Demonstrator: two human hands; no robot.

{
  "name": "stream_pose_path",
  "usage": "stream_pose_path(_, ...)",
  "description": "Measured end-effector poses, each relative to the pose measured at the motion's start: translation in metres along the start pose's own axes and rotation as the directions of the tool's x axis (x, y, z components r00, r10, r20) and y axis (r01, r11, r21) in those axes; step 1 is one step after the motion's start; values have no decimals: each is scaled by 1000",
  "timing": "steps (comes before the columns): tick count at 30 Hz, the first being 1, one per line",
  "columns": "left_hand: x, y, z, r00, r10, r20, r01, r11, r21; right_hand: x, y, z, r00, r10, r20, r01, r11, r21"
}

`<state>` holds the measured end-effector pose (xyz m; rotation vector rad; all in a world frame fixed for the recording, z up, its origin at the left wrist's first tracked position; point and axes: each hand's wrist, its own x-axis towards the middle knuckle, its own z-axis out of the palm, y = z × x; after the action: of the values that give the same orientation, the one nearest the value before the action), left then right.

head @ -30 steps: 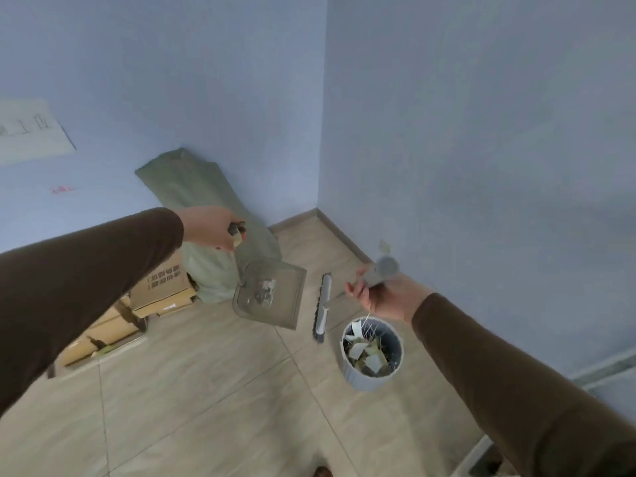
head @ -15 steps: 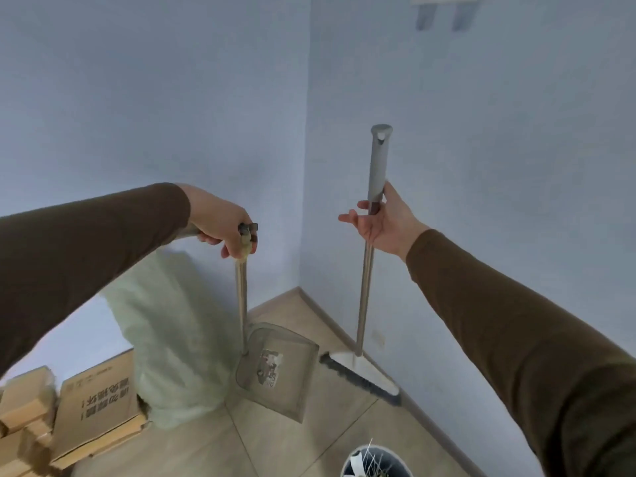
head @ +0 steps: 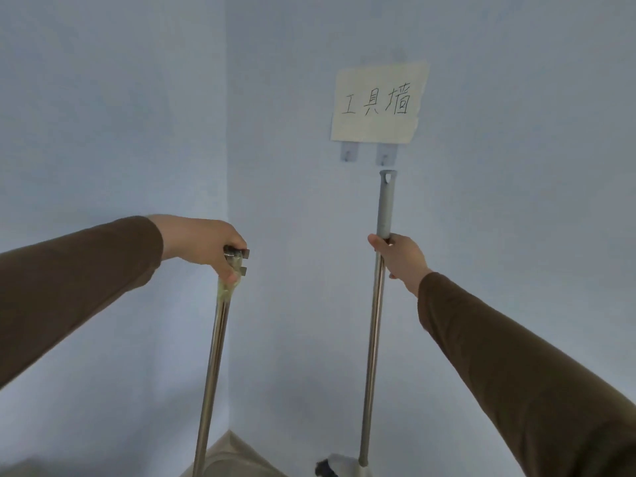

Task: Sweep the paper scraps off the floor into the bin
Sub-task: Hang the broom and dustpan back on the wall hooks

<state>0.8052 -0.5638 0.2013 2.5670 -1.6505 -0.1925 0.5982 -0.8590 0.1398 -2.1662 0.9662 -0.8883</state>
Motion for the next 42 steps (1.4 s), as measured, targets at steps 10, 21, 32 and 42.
stream_pose_path(10,120,-3,-52,995,17,95,-23,998,62,124,4,20,993,-87,-76,91,995,43)
stream_pose_path(21,192,5,-73,988,79,135,-87,994,59,191,10,37,988,-43,-151,64,988,138)
stream_pose_path(32,236,17,-82,974,191,123,-204,974,99,217,17,50,974,3,-225,27,991,130)
stream_pose_path(42,273,9,-100,943,332,-13,-331,943,24,211,26,38,968,-20,-248,-68,939,-339)
